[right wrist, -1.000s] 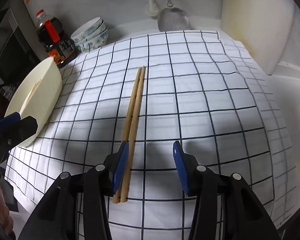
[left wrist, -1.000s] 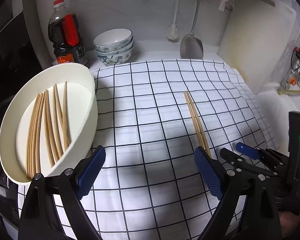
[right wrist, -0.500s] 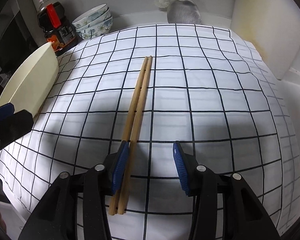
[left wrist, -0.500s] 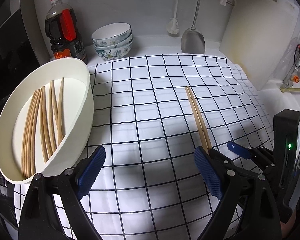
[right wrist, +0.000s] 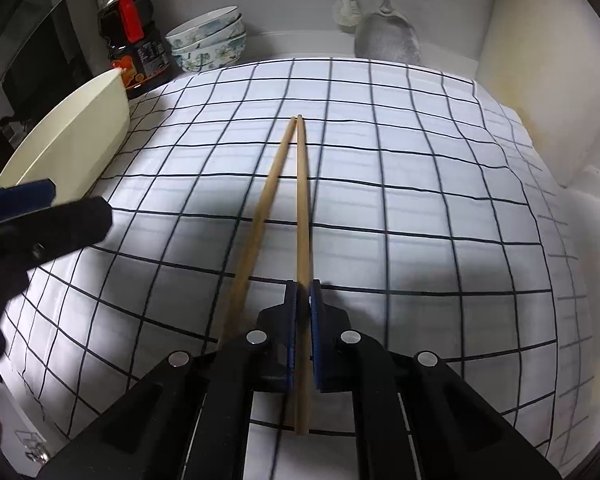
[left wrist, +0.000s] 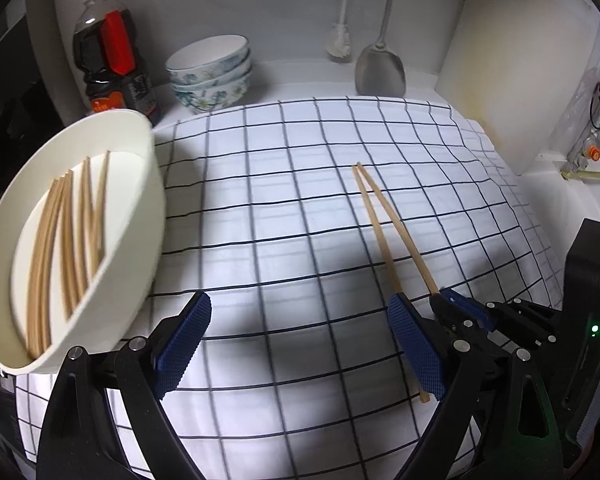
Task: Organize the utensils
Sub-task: 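Close the right tool on one chopstick while the left tool grasps the other, then carry both held chopsticks over the white basin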
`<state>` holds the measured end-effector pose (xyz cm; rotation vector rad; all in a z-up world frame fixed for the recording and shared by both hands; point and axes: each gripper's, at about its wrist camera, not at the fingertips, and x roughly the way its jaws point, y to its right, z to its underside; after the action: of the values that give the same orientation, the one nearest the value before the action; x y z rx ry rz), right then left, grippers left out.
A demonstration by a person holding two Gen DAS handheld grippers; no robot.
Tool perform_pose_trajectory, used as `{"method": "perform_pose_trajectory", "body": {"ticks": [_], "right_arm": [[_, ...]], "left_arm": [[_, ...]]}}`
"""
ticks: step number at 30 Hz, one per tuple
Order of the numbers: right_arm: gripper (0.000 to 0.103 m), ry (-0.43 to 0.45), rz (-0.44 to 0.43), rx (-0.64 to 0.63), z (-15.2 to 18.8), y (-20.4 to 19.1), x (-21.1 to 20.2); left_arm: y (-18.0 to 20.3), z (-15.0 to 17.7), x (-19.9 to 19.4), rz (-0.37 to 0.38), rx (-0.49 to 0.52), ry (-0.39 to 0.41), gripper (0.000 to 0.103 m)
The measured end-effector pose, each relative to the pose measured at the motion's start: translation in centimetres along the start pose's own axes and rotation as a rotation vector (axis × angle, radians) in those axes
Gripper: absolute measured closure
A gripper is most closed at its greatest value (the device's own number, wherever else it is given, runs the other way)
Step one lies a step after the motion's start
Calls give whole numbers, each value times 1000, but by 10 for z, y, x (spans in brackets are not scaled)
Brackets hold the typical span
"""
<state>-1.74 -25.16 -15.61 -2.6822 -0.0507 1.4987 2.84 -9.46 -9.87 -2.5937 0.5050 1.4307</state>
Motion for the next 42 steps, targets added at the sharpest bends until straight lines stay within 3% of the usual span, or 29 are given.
{"method": "perform_pose_trajectory", "body": {"ticks": [13, 22, 28, 30, 36, 38, 40, 42], "right_arm": [[97, 6, 42, 88, 10, 44, -9], [96, 9, 49, 100, 14, 53, -11], [91, 15, 49, 101, 12, 56, -10], [87, 18, 52, 92, 10, 55, -9], [82, 28, 83, 19, 5, 46, -3], [84, 29, 80, 12, 3, 46, -2], [96, 28, 73, 9, 3, 46, -2], [97, 23, 62, 20, 2, 48, -2]], "left_arm": [[38, -1, 53, 14, 27, -54, 14], [49, 3, 69, -18, 46, -72, 14], [51, 4, 70, -29, 43, -54, 17], [53, 3, 70, -28, 45, -46, 21], [63, 4, 64, -8, 82, -16, 53], [66, 6, 62, 1, 95, -11, 72], [70, 7, 60, 8, 110, -11, 87], [72, 8, 60, 14, 121, -17, 95]]}}
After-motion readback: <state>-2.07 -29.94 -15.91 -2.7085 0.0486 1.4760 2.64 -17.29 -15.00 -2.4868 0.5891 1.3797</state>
